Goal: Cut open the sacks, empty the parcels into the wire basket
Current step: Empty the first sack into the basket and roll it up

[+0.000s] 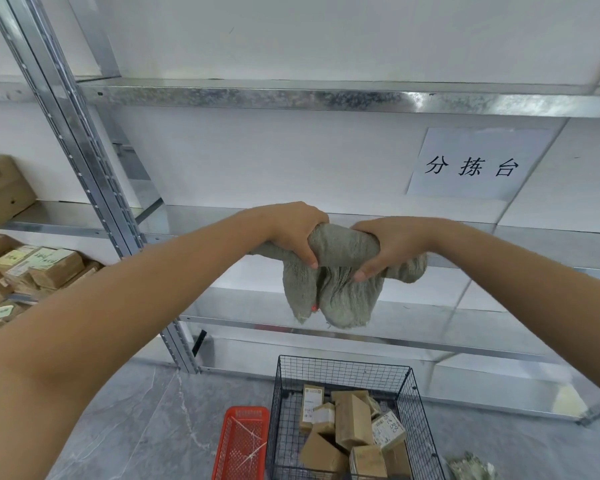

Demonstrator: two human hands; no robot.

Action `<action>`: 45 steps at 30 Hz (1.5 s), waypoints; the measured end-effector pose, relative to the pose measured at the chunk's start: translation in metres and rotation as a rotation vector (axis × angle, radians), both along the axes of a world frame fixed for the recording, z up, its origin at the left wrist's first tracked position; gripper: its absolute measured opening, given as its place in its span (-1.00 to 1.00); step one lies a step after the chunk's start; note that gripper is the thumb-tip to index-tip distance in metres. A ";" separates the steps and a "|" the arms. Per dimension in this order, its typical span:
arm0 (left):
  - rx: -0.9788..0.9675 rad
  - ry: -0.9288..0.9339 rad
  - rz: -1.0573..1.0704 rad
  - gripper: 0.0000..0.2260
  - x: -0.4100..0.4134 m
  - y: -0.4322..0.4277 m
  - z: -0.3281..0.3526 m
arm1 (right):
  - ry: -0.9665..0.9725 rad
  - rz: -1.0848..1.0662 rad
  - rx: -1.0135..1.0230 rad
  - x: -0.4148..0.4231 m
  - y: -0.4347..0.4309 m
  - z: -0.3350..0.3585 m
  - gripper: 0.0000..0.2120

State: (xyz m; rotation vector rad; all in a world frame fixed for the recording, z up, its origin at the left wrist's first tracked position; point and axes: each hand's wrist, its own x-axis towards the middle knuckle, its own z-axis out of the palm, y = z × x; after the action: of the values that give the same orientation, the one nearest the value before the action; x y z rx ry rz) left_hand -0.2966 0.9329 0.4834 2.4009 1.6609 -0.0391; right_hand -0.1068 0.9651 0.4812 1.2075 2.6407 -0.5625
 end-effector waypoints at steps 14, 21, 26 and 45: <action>-0.106 -0.104 0.017 -0.45 -0.004 -0.003 0.015 | 0.122 -0.010 0.011 0.007 0.011 0.003 -0.70; -0.586 -0.183 0.132 -0.73 -0.013 0.002 0.017 | 0.190 0.063 0.236 0.005 0.006 -0.002 -0.73; -0.451 -0.174 0.144 -0.72 -0.016 0.004 0.008 | 0.147 0.049 0.323 0.004 0.009 -0.008 -0.53; 0.421 0.112 0.030 -0.60 -0.011 -0.001 -0.013 | 0.150 -0.033 0.066 0.006 0.023 0.001 -0.66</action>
State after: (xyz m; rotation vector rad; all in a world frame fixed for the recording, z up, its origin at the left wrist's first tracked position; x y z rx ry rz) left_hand -0.3078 0.9321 0.4709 2.7151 1.9161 0.2060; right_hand -0.1006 0.9879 0.4819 1.2763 2.7894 -0.5977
